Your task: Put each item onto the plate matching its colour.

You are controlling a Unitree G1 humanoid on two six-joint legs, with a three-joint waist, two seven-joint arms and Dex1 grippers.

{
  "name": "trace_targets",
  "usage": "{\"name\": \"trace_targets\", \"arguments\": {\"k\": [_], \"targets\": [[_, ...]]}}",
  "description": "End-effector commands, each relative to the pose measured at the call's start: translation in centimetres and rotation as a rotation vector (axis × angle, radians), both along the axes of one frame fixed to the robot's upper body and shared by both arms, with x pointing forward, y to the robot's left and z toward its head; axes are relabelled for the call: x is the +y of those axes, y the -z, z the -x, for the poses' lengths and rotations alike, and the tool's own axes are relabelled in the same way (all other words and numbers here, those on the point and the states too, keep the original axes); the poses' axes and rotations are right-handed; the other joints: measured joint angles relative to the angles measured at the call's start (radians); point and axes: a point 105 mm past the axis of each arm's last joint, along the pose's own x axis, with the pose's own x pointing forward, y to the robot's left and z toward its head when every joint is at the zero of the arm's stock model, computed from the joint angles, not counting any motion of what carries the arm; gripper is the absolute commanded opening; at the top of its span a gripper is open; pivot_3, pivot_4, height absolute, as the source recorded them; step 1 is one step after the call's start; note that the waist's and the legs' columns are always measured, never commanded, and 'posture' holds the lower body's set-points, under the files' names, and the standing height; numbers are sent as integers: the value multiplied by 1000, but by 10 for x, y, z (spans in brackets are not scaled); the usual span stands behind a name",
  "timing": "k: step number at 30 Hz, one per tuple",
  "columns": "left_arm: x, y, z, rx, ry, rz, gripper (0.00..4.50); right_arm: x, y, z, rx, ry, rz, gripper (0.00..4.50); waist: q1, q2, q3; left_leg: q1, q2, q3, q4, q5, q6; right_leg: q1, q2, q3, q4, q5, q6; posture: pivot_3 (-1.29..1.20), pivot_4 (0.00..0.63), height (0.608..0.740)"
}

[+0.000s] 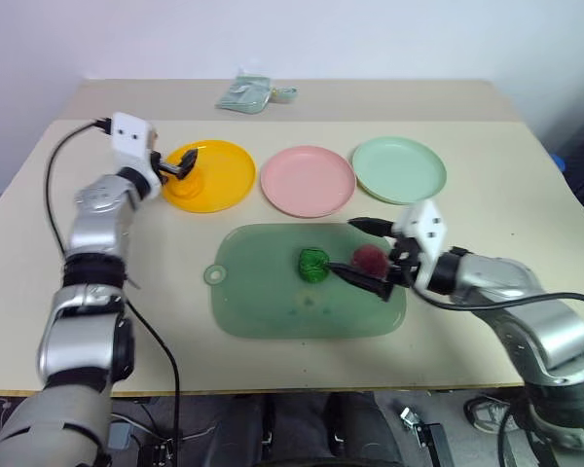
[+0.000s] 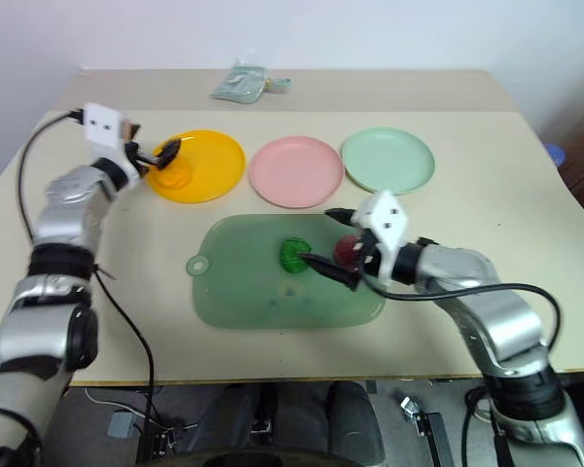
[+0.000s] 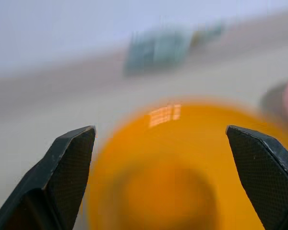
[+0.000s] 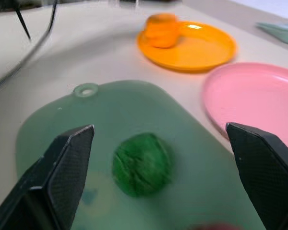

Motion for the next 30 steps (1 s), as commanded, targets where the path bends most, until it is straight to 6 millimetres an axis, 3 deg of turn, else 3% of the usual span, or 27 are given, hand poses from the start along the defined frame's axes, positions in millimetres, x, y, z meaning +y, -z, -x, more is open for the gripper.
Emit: {"name": "trace_targets", "arguments": {"k": [1,3,6,8,11,14,15,18,20,22,26,30], "targets": [[-35,2,50,-17,301,-87,4427,9,5,-7,-29,7,54,4500,-1,0,0,0,0,0,0,0,0,0,0,0,0,0,0,0,150,740],[-46,14,70,22,393,-124,4427,12,10,-9,-29,-2,77,4500,4,1,0,0,0,0,0,0,0,1,0,0,0,0,0,0,150,740],[-77,57,124,215,638,-195,4427,17,28,-14,19,5,155,4500,6,0,0,0,0,-1,1,0,0,1,0,0,0,0,0,0,150,740],[-87,68,143,274,706,-196,4427,18,34,-17,42,20,175,4500,10,0,0,1,-1,-1,1,0,0,1,-1,0,-1,0,-1,0,150,740],[-95,72,155,308,740,-177,4500,21,34,-19,49,24,172,3547,9,0,0,1,-1,-2,1,0,0,1,-1,0,-2,0,-1,0,150,740],[-96,73,160,325,737,-167,4500,27,26,-17,26,6,145,2139,6,0,0,1,0,-2,1,0,0,1,-1,1,-2,0,-1,0,150,740],[-96,73,160,327,733,-161,4500,28,20,-17,4,4,135,1919,6,0,0,1,0,-1,1,0,0,1,-1,1,-2,0,-1,0,150,740],[-96,74,161,330,728,-150,4500,27,-2,-23,-55,29,79,1902,7,0,0,1,0,-1,0,0,0,0,0,1,-2,0,-1,0,150,740],[-99,74,162,329,730,-139,4500,10,-33,-51,-135,178,17,1902,7,1,0,1,0,-1,1,0,0,1,0,1,-2,0,-1,0,150,740],[-103,75,163,327,742,-130,4500,-24,-47,-89,-152,425,0,1902,6,1,0,1,-1,-1,1,0,0,1,0,1,-2,0,-1,0,150,740],[-109,75,164,323,758,-118,4500,-74,-42,-138,-130,701,22,1902,10,0,-1,1,-1,-2,0,0,0,1,0,1,-1,0,-1,0,150,740],[-112,74,164,315,754,-107,4500,-96,-29,-169,-99,804,12,1902,-6,1,0,1,-1,0,-3,0,0,0,0,1,-1,0,-1,0,150,740]]}}
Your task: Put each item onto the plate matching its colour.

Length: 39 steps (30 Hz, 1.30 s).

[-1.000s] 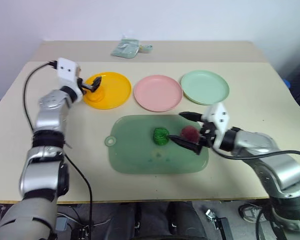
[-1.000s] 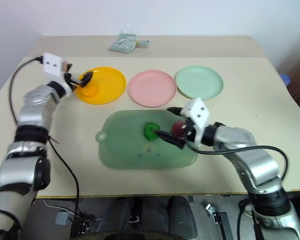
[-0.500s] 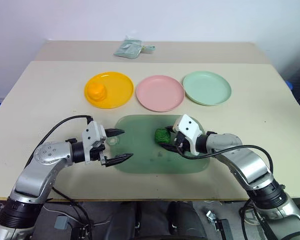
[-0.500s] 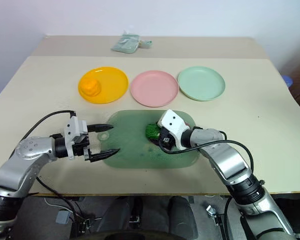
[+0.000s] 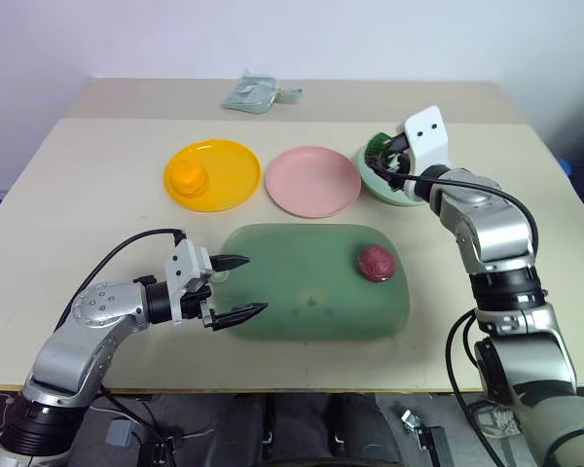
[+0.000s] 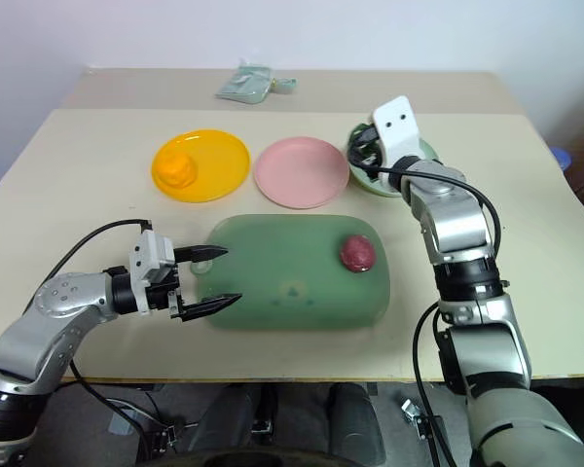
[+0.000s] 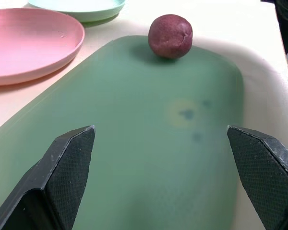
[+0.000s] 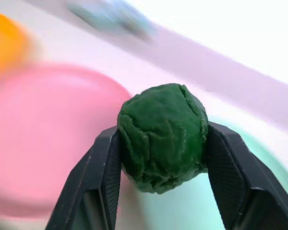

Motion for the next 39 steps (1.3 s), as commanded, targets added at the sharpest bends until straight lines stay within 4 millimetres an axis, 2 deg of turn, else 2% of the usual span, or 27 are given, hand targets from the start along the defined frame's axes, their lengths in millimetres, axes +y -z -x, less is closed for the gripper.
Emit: {"name": "trace_targets", "arguments": {"k": [1,3,5,8,9,11,12,14,16,18,20,22,24,26,27,28,30,33,37,39], "targets": [[-7,-7,4,-27,18,15,4500,-11,-2,-19,-33,49,-15,1902,-16,2,1,0,0,0,0,0,0,0,0,0,0,0,0,0,150,740],[-8,-7,5,-28,12,17,4500,-13,2,-24,-27,47,-12,1902,-22,3,2,0,1,1,-2,1,-1,-1,0,0,0,0,0,0,150,740],[-7,-8,6,-28,0,19,4500,-14,-1,-26,-52,30,-16,2938,-23,3,2,0,1,2,-3,1,-1,-2,1,1,0,0,0,0,150,740],[-5,-7,8,-22,-22,26,4500,-7,-28,-17,-179,-81,-58,4291,-24,4,2,0,2,2,-3,1,-1,-2,1,1,0,0,0,0,150,740],[-5,-6,8,-21,-33,30,4500,-3,-37,-8,-221,-153,-60,4458,-23,4,2,0,2,2,-3,1,-1,-2,1,1,0,0,0,0,150,740],[-4,-5,8,-18,-49,36,4500,8,-44,16,-246,-321,-61,4458,-12,4,2,0,2,1,-3,1,-1,-2,1,1,0,0,0,0,150,740],[-4,-4,8,-15,-53,38,4500,16,-41,38,-232,-453,-37,4458,-7,4,2,0,2,0,-3,1,-1,-1,1,1,0,0,0,0,150,740],[-4,-4,8,-11,-55,40,4500,28,-24,81,-128,-666,-5,4458,11,4,2,0,1,-2,-2,0,0,1,0,0,-2,0,0,0,150,740],[-4,-3,8,-8,-49,41,4500,32,-5,113,-10,-781,7,4458,12,4,2,0,1,-2,-1,0,1,3,0,0,-3,0,0,0,150,740],[-5,-3,9,-5,-32,41,4500,30,16,129,93,-807,40,4458,10,4,2,0,1,-2,2,-1,1,3,0,1,-5,0,0,0,150,740],[-7,-3,9,-8,-13,38,4500,26,36,133,165,-787,93,4458,4,4,2,2,1,-1,2,-1,1,4,0,1,-5,0,0,0,150,740],[-8,-3,8,-12,-4,32,4500,23,55,132,227,-751,138,4458,2,4,2,3,2,-1,2,-1,1,4,0,1,-4,0,0,0,150,740],[-8,-4,7,-14,-1,29,4500,21,65,127,259,-719,147,3929,3,4,2,3,2,-1,2,0,0,2,0,2,-2,0,0,0,150,740],[-8,-4,6,-16,0,27,4500,21,66,125,260,-711,148,3165,5,4,2,2,2,-1,2,0,0,2,0,2,-3,0,0,0,150,740],[-7,-5,5,-18,-3,26,4500,26,59,122,225,-719,137,2719,5,4,2,2,2,-1,2,0,0,2,0,2,-3,0,0,0,150,740],[-5,-5,5,-19,-14,24,4500,33,49,118,176,-723,105,2527,5,4,2,2,2,-1,2,0,0,2,0,2,-3,0,0,0,150,740],[5,-5,1,-30,-70,22,4500,50,29,106,68,-723,64,2512,5,4,2,2,2,-1,2,0,0,2,0,2,-3,0,0,0,150,740],[26,-9,-10,-70,-203,35,4500,74,14,77,-45,-644,25,2512,-6,4,2,2,2,-1,2,0,-1,1,0,2,-3,0,0,0,150,740],[50,-8,-13,-96,-322,14,4500,97,14,23,-68,-412,12,2512,-17,4,2,2,2,-1,1,0,-1,0,0,2,-2,0,0,0,150,740],[56,-6,-11,-96,-348,7,4500,107,17,6,-68,-359,14,2512,-16,4,2,1,1,-1,0,1,-1,-1,0,2,0,0,0,0,150,740]]}}
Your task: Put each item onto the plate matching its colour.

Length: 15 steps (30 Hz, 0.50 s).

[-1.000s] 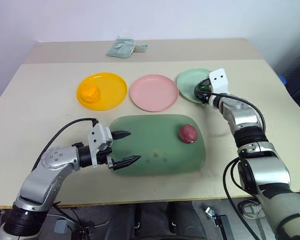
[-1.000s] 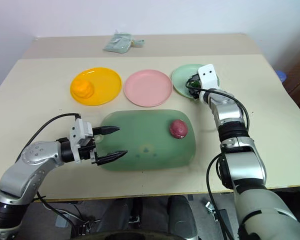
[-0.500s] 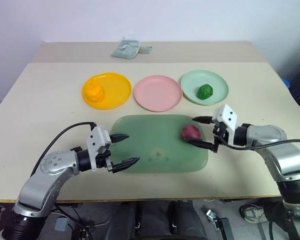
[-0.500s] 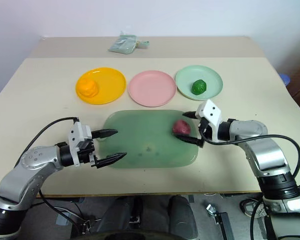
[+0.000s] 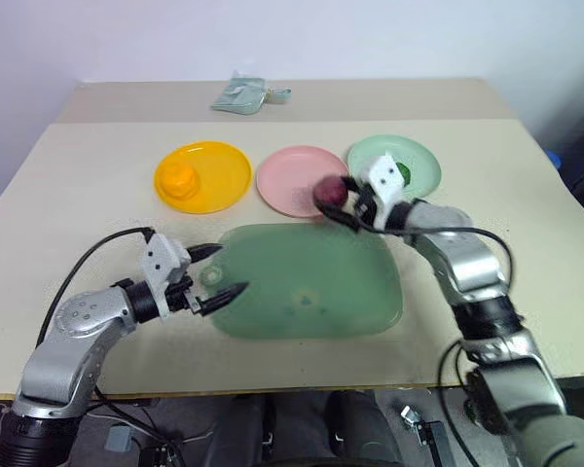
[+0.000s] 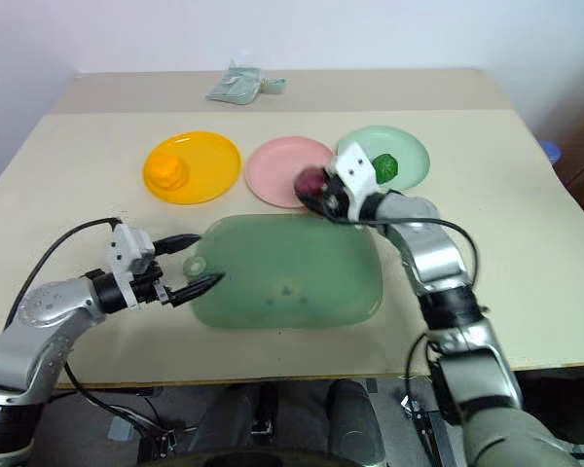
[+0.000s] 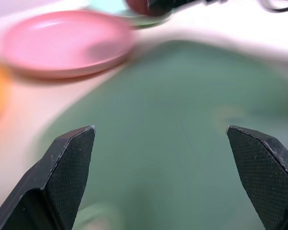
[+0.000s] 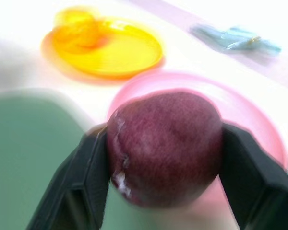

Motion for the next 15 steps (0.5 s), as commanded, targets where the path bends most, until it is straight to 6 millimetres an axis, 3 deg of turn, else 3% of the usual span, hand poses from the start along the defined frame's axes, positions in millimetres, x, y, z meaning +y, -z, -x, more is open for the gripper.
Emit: {"name": "trace_targets", "arguments": {"k": [1,5,9,12,15], "targets": [[10,-8,3,-50,-41,-18,4500,6,4,-25,-34,113,29,2512,4,0,0,0,0,0,-1,0,0,0,0,0,1,0,0,0,150,740],[11,-8,7,-56,-67,-17,4500,9,5,-38,-20,141,-19,2512,5,0,0,-1,-1,-1,-2,0,0,0,0,0,1,0,0,0,150,740],[15,-7,13,-57,-110,-5,4500,9,-20,-30,-142,58,-89,4464,-5,1,1,-1,-1,0,-3,0,0,0,0,0,1,0,0,0,150,740],[16,-7,13,-64,-134,-6,4500,-11,-31,-21,-212,19,-69,4464,-2,1,1,-1,-1,0,-5,1,-1,-1,1,0,1,0,0,0,150,740],[30,-8,12,-82,-194,-16,4500,-43,-33,2,-212,-63,-43,4464,8,1,0,0,-1,0,-4,1,-1,0,0,-1,1,0,0,0,150,740]]}}
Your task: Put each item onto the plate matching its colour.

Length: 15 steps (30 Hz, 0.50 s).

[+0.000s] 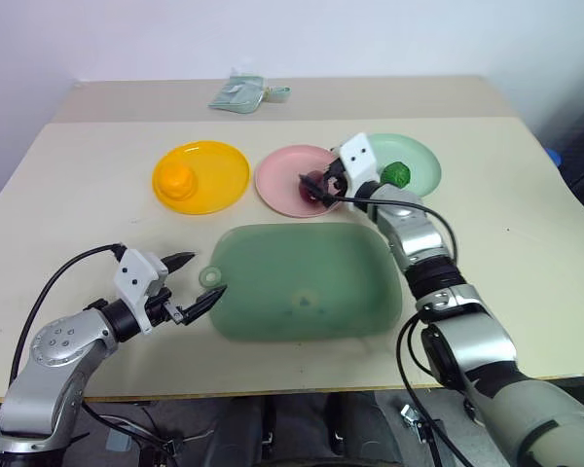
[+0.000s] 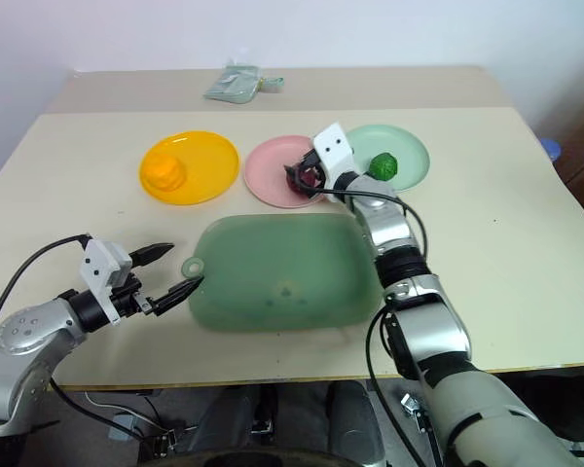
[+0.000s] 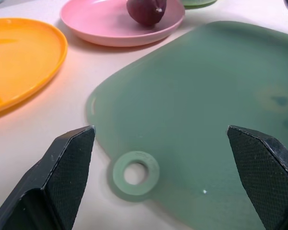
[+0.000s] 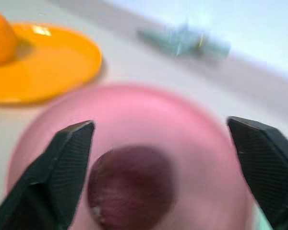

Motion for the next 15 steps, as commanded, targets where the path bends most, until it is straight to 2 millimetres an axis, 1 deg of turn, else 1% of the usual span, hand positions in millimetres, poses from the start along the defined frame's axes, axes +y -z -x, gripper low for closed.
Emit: {"name": "trace_targets", "arguments": {"k": [1,3,4,5,7,8,9,10,12,14,15], "targets": [[18,-15,0,-86,-79,-27,4500,-33,-18,26,-47,-81,0,4464,3,0,0,0,0,0,0,0,0,1,0,0,-1,0,0,0,150,740],[35,-16,-2,-101,-155,-35,4500,-57,-13,40,2,-106,19,4464,1,0,0,0,0,0,0,0,1,1,0,0,-1,0,0,0,150,740],[41,-16,-2,-105,-179,-37,4500,-63,-11,45,22,-113,24,4464,0,0,0,0,0,0,0,0,1,1,0,0,-2,0,0,0,150,740],[52,-13,-1,-102,-217,-46,4500,-75,-6,54,52,-120,41,4464,-2,0,0,0,0,0,0,0,1,1,0,0,-2,0,0,0,150,740],[76,-7,5,-85,-302,-54,4500,-102,9,79,135,-150,72,4464,-1,0,0,1,1,1,0,0,1,0,0,0,-2,0,0,0,150,740],[87,-3,10,-74,-338,-67,4500,-116,17,92,191,-151,83,4464,-1,0,0,1,1,1,-1,0,1,0,0,0,-3,0,0,0,150,740],[95,-1,15,-63,-361,-73,4500,-128,22,99,230,-137,92,4464,0,0,0,1,2,1,-2,-1,1,1,0,0,-4,0,0,0,150,740],[100,0,19,-57,-375,-77,4500,-137,26,103,252,-113,99,4464,-2,0,0,1,2,2,-2,-1,2,1,-1,0,-8,0,0,0,150,740],[105,1,25,-51,-395,-82,4500,-151,30,104,274,-66,107,4464,-4,0,0,2,2,3,-2,-1,2,2,-1,0,-10,0,0,0,150,740],[107,2,29,-47,-410,-85,4500,-158,33,104,287,-41,104,4464,-3,0,0,3,2,4,-2,-1,2,2,-2,1,-10,1,0,0,150,740],[108,2,30,-48,-416,-84,4500,-158,33,104,290,-39,102,4464,-3,0,0,3,2,3,-2,-2,2,3,-3,1,-10,1,-1,0,150,740]]}}
